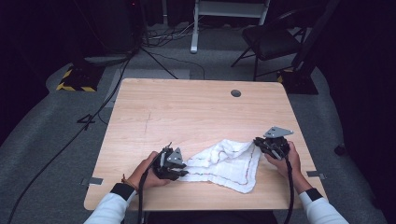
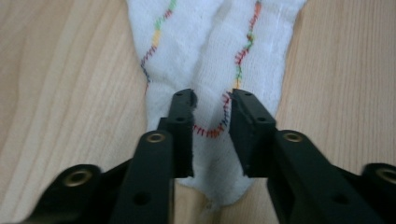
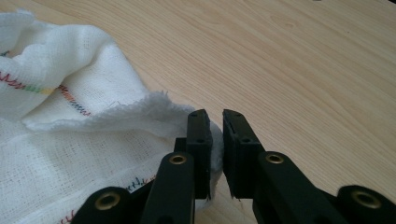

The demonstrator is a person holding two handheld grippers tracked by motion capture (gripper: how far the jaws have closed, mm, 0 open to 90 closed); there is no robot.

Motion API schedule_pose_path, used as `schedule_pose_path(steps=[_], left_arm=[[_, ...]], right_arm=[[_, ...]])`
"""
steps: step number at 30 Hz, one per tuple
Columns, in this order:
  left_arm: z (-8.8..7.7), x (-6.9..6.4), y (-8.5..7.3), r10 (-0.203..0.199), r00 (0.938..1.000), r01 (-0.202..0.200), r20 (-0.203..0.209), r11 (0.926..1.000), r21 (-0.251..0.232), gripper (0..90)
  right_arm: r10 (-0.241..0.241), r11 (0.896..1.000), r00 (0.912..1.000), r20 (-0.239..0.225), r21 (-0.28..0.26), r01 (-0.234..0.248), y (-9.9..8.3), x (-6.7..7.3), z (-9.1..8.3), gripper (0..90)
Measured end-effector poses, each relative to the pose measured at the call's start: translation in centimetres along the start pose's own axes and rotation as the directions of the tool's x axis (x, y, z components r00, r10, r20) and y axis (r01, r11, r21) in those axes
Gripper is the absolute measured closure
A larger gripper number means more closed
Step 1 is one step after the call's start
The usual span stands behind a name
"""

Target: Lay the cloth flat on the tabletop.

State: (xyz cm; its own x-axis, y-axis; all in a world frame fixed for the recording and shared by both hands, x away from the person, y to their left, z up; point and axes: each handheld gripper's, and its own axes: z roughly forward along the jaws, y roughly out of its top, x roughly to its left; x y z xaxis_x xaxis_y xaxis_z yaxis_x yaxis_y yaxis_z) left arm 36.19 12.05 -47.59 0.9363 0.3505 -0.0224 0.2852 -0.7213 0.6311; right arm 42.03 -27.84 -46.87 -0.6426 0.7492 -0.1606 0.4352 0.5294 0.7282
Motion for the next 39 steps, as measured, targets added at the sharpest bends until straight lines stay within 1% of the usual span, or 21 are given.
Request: schedule_pose_path(steps=[2,3,5,8,11,12,13,15,16,19,20,21,22,24,26,29,32,33,35,36,39], left_arm=[[0.1,0.3,0.9,-0.029,0.9996,0.029,-0.007,0.9988,-0.039,55.1],[0.2,0.3,1.4,-0.034,0.9993,0.033,-0.015,0.9982,-0.051,50.1],[0.6,0.4,2.5,-0.029,0.9994,0.028,-0.02,0.9974,-0.066,44.5],[1.7,0.4,4.3,-0.009,0.9997,0.007,-0.021,0.998,-0.062,40.6],[3.1,0.5,6.0,0.004,0.9997,-0.005,-0.024,0.9987,-0.05,37.3],[3.6,0.5,6.6,-0.001,0.9995,-0.001,-0.032,0.9987,-0.052,35.9],[4.0,0.6,7.0,0.007,0.9989,-0.01,-0.047,0.9986,-0.053,34.3],[4.8,0.9,7.8,-0.001,0.9992,-0.001,-0.041,0.9988,-0.049,33.0],[5.1,1.1,8.1,-0.006,0.9988,0.004,-0.049,0.9986,-0.054,32.5],[5.9,1.8,8.6,-0.045,0.9966,0.04,-0.069,0.9963,-0.076,30.0],[6.3,2.2,8.8,-0.064,0.9965,0.06,-0.055,0.996,-0.067,28.4],[6.5,2.4,8.8,-0.073,0.9965,0.07,-0.04,0.9958,-0.059,26.5],[6.8,2.5,8.9,-0.077,0.9964,0.075,-0.035,0.9957,-0.054,26.2],[7.2,2.6,8.9,-0.081,0.9962,0.079,-0.034,0.9954,-0.055,26.3],[7.6,2.5,8.9,-0.08,0.9964,0.079,-0.029,0.9959,-0.045,27.1],[7.9,2.6,8.9,-0.074,0.997,0.074,-0.023,0.997,-0.024,32.4],[8.1,2.7,8.8,-0.083,0.9964,0.082,-0.019,0.9965,-0.015,36.5],[8.1,2.8,8.8,-0.074,0.9971,0.074,-0.018,0.9972,-0.011,40.5],[8.1,2.8,8.8,-0.071,0.9971,0.07,-0.028,0.9975,-0.007,45.1],[8.1,2.7,8.9,-0.064,0.9975,0.064,-0.028,0.9979,-0.003,49.9],[7.9,2.4,9.0,-0.022,0.9988,0.022,-0.043,0.9997,-0.007,62.6]], right_arm=[[-0.006,1.0,0.9999,0.01,-0.004,0.006,0.1,0.0,-0.1,78.0],[-0.003,1.0,0.9999,0.013,-0.01,0.003,0.1,0.0,-0.2,76.9],[-0.003,1.0,0.9999,0.011,-0.019,0.003,0.1,0.0,-0.4,72.1],[-0.038,0.999,0.9993,0.007,-0.013,0.038,0.1,0.1,-0.8,67.4],[-0.065,0.997,0.9976,-0.025,-0.032,0.064,-0.1,0.1,-1.5,63.8],[-0.073,0.997,0.9968,-0.032,-0.042,0.071,-0.1,0.2,-1.9,62.8],[-0.077,0.996,0.9955,-0.055,-0.058,0.074,-0.2,0.2,-2.2,60.9],[-0.108,0.991,0.9873,-0.117,-0.092,0.097,-0.4,0.6,-2.9,58.3],[-0.123,0.989,0.9843,-0.126,-0.095,0.112,-0.4,0.8,-3.0,57.4],[-0.177,0.983,0.9686,-0.174,-0.086,0.165,-0.6,1.7,-3.0,53.7],[-0.189,0.981,0.9641,-0.187,-0.076,0.177,-0.6,1.9,-2.8,53.0],[-0.2,0.98,0.9577,-0.207,-0.06,0.192,-0.7,2.1,-2.5,52.2],[-0.208,0.978,0.9548,-0.213,-0.053,0.201,-0.8,2.2,-2.3,51.6],[-0.22,0.975,0.9496,-0.223,-0.019,0.221,-1.0,2.5,-1.8,50.7],[-0.239,0.969,0.9495,-0.203,0.012,0.247,-1.3,2.5,-1.3,50.8],[-0.233,0.969,0.9506,-0.206,0.038,0.245,-1.7,2.2,-0.7,51.8],[-0.225,0.969,0.9522,-0.207,0.053,0.24,-2.0,1.9,-0.4,53.5],[-0.212,0.972,0.9548,-0.208,0.053,0.228,-2.0,1.8,-0.3,55.8],[-0.218,0.971,0.954,-0.206,0.05,0.233,-2.0,1.8,-0.3,62.7],[-0.222,0.97,0.9536,-0.203,0.051,0.237,-2.0,1.9,-0.3,66.4],[-0.231,0.968,0.9549,-0.187,0.054,0.245,-1.9,2.0,-0.5,78.3]])
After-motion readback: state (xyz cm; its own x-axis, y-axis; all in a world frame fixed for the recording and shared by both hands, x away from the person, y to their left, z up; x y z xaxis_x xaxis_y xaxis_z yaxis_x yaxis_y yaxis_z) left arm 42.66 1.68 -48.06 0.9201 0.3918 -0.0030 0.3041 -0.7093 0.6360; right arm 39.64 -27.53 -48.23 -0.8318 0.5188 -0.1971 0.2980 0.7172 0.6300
